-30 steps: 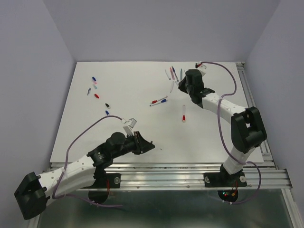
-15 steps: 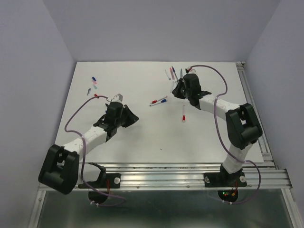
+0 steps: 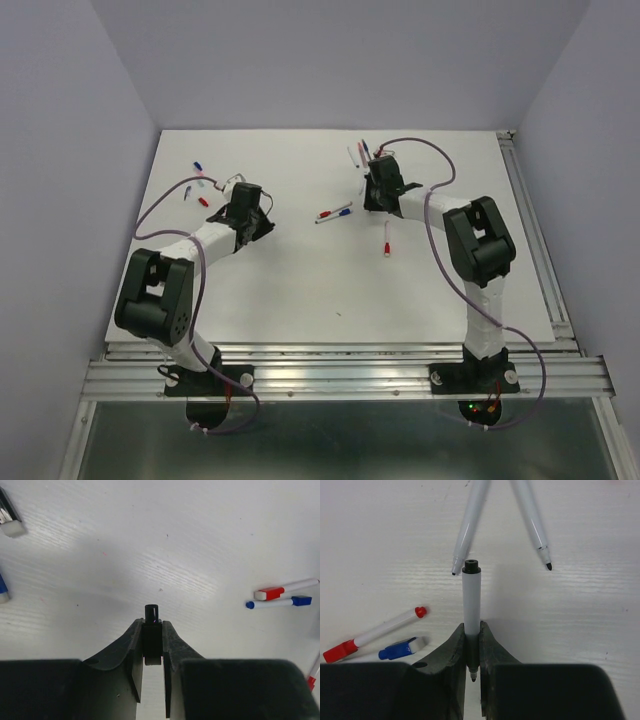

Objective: Open the pen caps

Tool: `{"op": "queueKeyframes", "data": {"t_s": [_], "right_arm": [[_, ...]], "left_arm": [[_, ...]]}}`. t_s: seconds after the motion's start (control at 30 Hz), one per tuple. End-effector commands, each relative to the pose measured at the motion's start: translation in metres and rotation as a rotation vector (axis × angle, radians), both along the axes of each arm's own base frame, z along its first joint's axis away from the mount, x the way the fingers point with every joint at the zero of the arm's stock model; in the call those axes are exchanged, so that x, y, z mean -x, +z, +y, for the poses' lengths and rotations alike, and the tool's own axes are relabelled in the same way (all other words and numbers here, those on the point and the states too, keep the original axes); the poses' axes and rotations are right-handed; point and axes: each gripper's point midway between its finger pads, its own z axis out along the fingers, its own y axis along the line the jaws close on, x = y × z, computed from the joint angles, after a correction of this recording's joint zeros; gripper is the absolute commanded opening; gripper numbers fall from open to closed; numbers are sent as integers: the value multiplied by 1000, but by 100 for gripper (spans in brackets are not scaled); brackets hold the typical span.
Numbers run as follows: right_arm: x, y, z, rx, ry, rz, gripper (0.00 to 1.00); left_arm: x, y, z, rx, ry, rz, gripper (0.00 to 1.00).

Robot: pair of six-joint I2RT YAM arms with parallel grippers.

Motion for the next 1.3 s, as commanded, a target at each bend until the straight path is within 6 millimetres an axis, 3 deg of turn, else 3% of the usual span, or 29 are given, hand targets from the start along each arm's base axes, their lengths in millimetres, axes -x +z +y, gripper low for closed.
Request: {"op": "queueKeyframes", "data": {"t_s": [0.0, 0.3, 0.4, 0.6, 0.67, 0.8, 0.83, 0.9, 0.93, 1.0, 1.03, 1.07, 1.13, 1.17, 1.23, 1.27], "right_arm": [[-23, 22, -15, 61, -86, -61, 10], [-23, 7, -19, 87, -108, -41, 17], [-24, 8, -21, 91, -112, -41, 23], [-21, 23, -21, 77, -121, -55, 31], [-18, 29, -23, 73, -122, -61, 35], [-12, 50, -25, 53, -126, -90, 40], [-9, 59, -25, 39, -124, -103, 43], [-7, 73, -25, 22, -123, -124, 45], [-1, 72, -26, 18, -120, -118, 46], [7, 88, -26, -9, -109, -134, 55], [12, 89, -27, -16, -112, -130, 61], [22, 83, -29, -17, -106, -109, 69], [36, 91, -34, -33, -111, -111, 74], [49, 78, -39, -25, -113, -78, 77], [61, 86, -44, -43, -125, -91, 89], [72, 73, -49, -35, -130, -64, 98]], "left_arm": [[-13, -3, 25, -110, 40, 25, 0], [-32, -18, 45, -202, 82, 100, 10], [-34, -19, 47, -212, 89, 107, 20], [-33, -15, 43, -204, 54, 117, 56], [-31, -10, 42, -198, 45, 111, 62], [-28, 8, 37, -170, 23, 72, 68], [-26, 17, 33, -145, 2, 46, 75], [-23, 27, 31, -133, -11, 21, 79], [-22, 33, 26, -108, -36, 0, 84], [-14, 48, 19, -74, -79, -43, 90], [-10, 54, 12, -42, -113, -62, 97], [-3, 62, 11, -27, -124, -90, 99], [6, 75, -4, 48, -195, -134, 99], [18, 82, -7, 75, -219, -163, 99], [29, 107, -17, 142, -266, -249, 99], [39, 98, -18, 158, -275, -239, 99]]}}
